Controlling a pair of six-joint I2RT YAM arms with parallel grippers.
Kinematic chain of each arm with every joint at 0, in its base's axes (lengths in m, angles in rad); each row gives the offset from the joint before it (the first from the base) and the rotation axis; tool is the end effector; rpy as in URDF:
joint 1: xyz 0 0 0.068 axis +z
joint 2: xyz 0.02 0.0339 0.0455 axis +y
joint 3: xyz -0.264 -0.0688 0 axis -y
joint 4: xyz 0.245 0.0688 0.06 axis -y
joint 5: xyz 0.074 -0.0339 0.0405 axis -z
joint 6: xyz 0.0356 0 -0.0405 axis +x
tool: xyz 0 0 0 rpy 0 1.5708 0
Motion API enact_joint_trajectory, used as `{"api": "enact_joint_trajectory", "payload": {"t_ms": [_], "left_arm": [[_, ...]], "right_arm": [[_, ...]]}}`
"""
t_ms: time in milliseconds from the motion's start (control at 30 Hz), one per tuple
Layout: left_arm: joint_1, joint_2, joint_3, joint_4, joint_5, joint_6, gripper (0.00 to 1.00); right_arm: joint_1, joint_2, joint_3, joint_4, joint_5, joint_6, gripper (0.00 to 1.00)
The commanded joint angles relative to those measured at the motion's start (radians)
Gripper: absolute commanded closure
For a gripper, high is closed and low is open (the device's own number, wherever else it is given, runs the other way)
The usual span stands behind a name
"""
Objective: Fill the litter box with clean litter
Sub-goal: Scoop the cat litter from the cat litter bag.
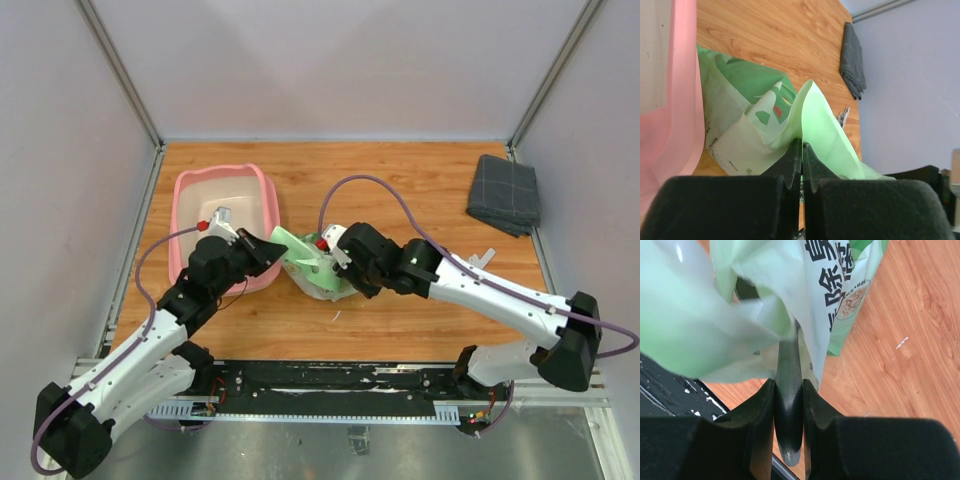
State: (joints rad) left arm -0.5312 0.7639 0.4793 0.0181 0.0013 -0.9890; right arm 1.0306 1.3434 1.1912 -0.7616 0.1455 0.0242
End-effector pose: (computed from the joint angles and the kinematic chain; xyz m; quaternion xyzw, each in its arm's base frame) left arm 0.1613 -0.0948 0.2561 -0.1800 0.7741 -0.4185 0.4395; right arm 0.1476 0.2362 0.3064 -0.4347 0.8383 0.1025 0.3127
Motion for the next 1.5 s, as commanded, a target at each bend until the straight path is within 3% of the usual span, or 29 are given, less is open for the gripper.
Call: {"api": "enact_joint_trajectory", "payload": {"t_ms": [0, 500, 867, 1467], "left_arm": [[0.007, 0.014, 0.058, -0.060, -0.050, 0.043, 1.00], [0.010, 0.042, 0.150, -0.113, -0.078, 0.070, 1.00], [0.010, 0.050, 0.176, -0.138, -0.087, 0.086, 1.00], [0.010, 0.084, 0.218, -0.148, -0.080, 0.097, 1.00]], "right_arm": [[-0.004, -0.107, -0.030, 0.089, -0.010, -0.004, 0.99], [-0.004, -0.342, -0.144, 0.059, -0.024, 0.011, 0.99], [-0.004, -0.557, -0.350, 0.259, -0.033, 0.023, 0.99], [-0.004, -0.709, -0.424, 0.306, -0.030, 0.050, 0.99]]}}
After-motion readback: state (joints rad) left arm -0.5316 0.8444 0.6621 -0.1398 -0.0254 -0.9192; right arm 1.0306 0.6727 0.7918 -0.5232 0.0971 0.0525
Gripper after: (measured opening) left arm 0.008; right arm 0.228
